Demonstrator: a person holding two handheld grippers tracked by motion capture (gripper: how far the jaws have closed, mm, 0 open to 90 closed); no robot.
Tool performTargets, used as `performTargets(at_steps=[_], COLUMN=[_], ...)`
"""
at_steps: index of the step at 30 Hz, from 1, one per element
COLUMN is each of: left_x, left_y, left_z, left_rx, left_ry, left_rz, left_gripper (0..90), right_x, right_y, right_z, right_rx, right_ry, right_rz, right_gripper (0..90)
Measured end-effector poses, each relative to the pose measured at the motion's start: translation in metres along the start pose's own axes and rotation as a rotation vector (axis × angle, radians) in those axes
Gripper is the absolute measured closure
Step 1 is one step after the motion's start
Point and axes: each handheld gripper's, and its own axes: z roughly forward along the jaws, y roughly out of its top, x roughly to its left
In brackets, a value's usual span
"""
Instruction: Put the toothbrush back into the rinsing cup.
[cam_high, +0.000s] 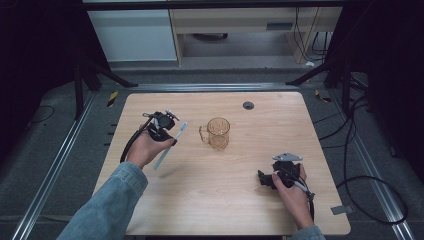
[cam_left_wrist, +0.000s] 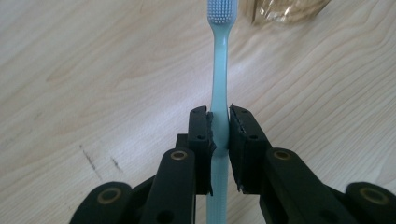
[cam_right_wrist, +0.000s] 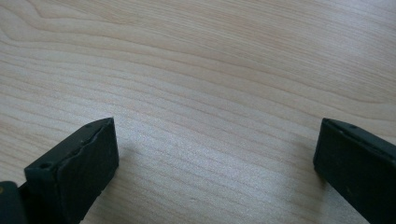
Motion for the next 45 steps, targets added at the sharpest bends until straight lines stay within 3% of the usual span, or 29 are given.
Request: performTargets(at_steps=[3,8,15,23,36,45], left_x=[-0.001,0.0,0.006,0.001,-0.026,-0.043], left_y=[0.005,0.011,0.017,0.02,0.023,0.022], left_z=[-0.001,-0.001,-0.005,-0.011,-0.013,-0.01], left_rx=[-0.061,-0.116,-0.166,-0.224,-0.364,-0.455], left_ry=[-0.013,-0.029,-0.002,0.031,0.032,0.092], left_rz=[-0.024,-0.049,-0.083,-0.1,-0.131,-0.154], left_gripper=[78.7,78.7,78.7,78.7,78.7,78.7], right_x=[0.0,0.001,0.001,0.002,0.005,0.006], right_y=[0.0,0.0,-0.001,-0.001,-0.002,-0.002], right_z=[0.0,0.0,-0.001,-0.001,-0.003,-0.002], right_rx=[-0.001,0.001,-0.002,-0.001,0.002,0.0], right_ry=[0.001,0.007,0.022,0.035,0.053,0.046], right_rz=[0.0,-0.003,-0.021,-0.034,-0.04,-0.044], right_gripper=[0.4,0.5,0.6,0.6,0.4,0.4])
